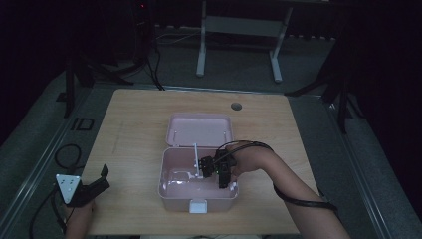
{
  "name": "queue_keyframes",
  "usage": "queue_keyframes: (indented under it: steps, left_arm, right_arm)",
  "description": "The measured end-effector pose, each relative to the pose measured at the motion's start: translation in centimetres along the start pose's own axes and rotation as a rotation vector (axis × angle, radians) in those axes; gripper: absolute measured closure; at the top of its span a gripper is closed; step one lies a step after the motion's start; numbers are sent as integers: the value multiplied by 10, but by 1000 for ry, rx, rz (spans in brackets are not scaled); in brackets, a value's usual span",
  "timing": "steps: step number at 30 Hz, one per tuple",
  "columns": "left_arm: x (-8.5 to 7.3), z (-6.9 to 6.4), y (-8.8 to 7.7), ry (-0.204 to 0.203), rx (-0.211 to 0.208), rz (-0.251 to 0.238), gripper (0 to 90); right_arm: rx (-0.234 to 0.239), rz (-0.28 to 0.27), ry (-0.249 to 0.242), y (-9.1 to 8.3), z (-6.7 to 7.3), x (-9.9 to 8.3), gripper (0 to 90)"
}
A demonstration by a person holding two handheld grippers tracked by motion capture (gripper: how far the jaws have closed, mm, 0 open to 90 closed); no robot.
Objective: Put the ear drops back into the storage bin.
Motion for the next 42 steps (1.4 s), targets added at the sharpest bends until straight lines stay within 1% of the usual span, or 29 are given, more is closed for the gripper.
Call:
queue_keyframes:
  steps: [1,3,6,8,10,14,17,20,21,22,23,32,37,39,42]
  left_arm:
    - [0,0,0,-1,1,1,5]
    - [0,0,0,-3,-1,0,5]
    - [0,0,0,-4,-2,-2,5]
    - [0,0,0,-4,-3,-1,5]
    - [0,0,0,-4,-4,-1,5]
    - [0,0,0,-5,-5,-2,5]
    - [0,0,0,-4,-4,-2,5]
    - [0,0,0,-5,-5,-1,5]
    - [0,0,0,-4,-4,-2,5]
    - [0,0,0,-3,-4,-2,5]
    - [0,0,0,-2,-3,-2,5]
    - [0,0,0,-1,-4,-1,5]
    - [0,0,0,-1,-4,-2,5]
    - [0,0,0,-1,-4,-2,5]
    - [0,0,0,-1,-4,-1,5]
  right_arm:
    - [6,5,2,3,-1,2,594]
    - [-7,10,-15,8,-2,4,594]
    - [7,15,-38,16,-1,9,594]
    - [17,23,-41,22,-1,11,594]
    - [28,31,-54,28,0,13,594]
    - [40,40,-46,35,-2,16,594]
    - [38,49,-35,39,-5,17,594]
    - [37,54,-45,42,-4,17,594]
    - [47,60,-49,46,-2,18,594]
    - [47,60,-49,46,-2,18,594]
    - [33,77,-47,48,-2,17,594]
    - [40,79,-37,48,-3,18,591]
    - [51,74,-21,48,-3,18,567]
    - [47,80,-31,48,-2,18,562]
    - [51,73,-30,47,-2,18,561]
Point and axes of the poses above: each handheld gripper's, and its own axes: y roughly forward along the jaws, x roughly out of its top, z roughly to its left, the point moved 8 cm from there along y, roughly forward along the jaws, and after that the axes turned 15 degrees about z, right-handed, at the moved point
